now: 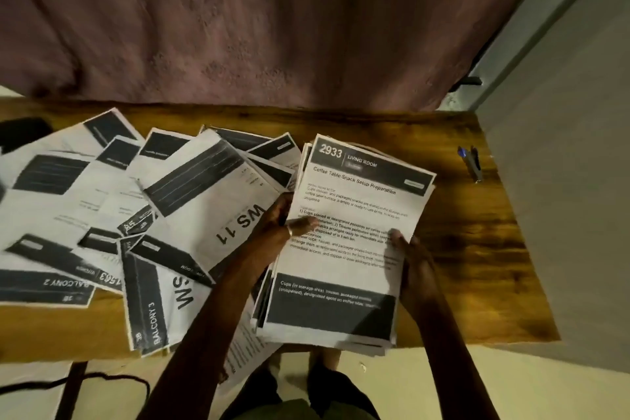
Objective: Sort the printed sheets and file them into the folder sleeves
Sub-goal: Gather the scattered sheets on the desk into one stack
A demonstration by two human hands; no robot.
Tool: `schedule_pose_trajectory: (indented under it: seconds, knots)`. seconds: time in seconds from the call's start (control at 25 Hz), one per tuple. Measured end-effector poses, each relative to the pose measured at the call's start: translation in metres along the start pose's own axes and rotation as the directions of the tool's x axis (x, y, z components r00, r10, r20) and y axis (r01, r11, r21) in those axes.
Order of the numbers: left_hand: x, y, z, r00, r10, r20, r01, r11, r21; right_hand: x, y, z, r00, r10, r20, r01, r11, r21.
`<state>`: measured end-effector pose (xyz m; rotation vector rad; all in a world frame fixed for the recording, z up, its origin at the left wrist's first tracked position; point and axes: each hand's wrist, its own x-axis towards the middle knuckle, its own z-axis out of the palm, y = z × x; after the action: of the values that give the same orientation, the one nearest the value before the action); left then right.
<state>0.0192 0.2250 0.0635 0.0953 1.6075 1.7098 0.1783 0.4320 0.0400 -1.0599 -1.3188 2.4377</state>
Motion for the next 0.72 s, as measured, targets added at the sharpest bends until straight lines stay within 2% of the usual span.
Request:
schedule_pose_trajectory:
  seconds: [0.08,0.2,0.24,0.32,0.4,0.48,0.56,0.64,0.72]
  knots:
    - [-0.019,-0.004,-0.008,0.995,0.021,-0.097,-0.035,0.988,-0.151,0.013,-0.01,0.016,0.984,0.146,0.102,-0.151,0.987,0.048]
    - [-0.04,-0.018,-0.024,0.977,0.053,-0.207,-0.088,0.983,-0.162,0.026,-0.008,0.043,0.913,0.332,0.239,-0.323,0.943,-0.077]
    - [-0.047,-0.023,-0.03,0.966,0.037,-0.256,-0.081,0.983,-0.165,0.031,-0.007,0.052,0.906,0.342,0.248,-0.308,0.937,-0.163]
    - [-0.062,-0.036,-0.043,0.936,0.01,-0.351,-0.082,0.979,-0.189,0.042,-0.004,0.077,0.926,0.278,0.255,-0.156,0.898,-0.412]
    - [-0.078,-0.049,-0.055,0.894,0.016,-0.447,-0.102,0.98,-0.169,0.051,0.0,0.104,0.919,0.245,0.309,-0.034,0.83,-0.557]
    - [-0.091,-0.059,-0.069,0.849,0.035,-0.527,-0.15,0.972,-0.178,0.055,0.004,0.133,0.89,0.253,0.379,0.033,0.794,-0.607]
    - [-0.101,-0.063,-0.085,0.837,0.053,-0.545,-0.196,0.958,-0.208,0.057,0.006,0.158,0.869,0.253,0.425,0.103,0.748,-0.656]
    - [-0.106,-0.064,-0.108,0.855,0.046,-0.516,-0.197,0.95,-0.242,0.052,0.017,0.187,0.861,0.281,0.423,0.093,0.732,-0.675]
    - [-0.107,-0.062,-0.135,0.851,0.064,-0.521,-0.199,0.958,-0.207,0.046,0.033,0.217,0.851,0.312,0.423,0.07,0.73,-0.679]
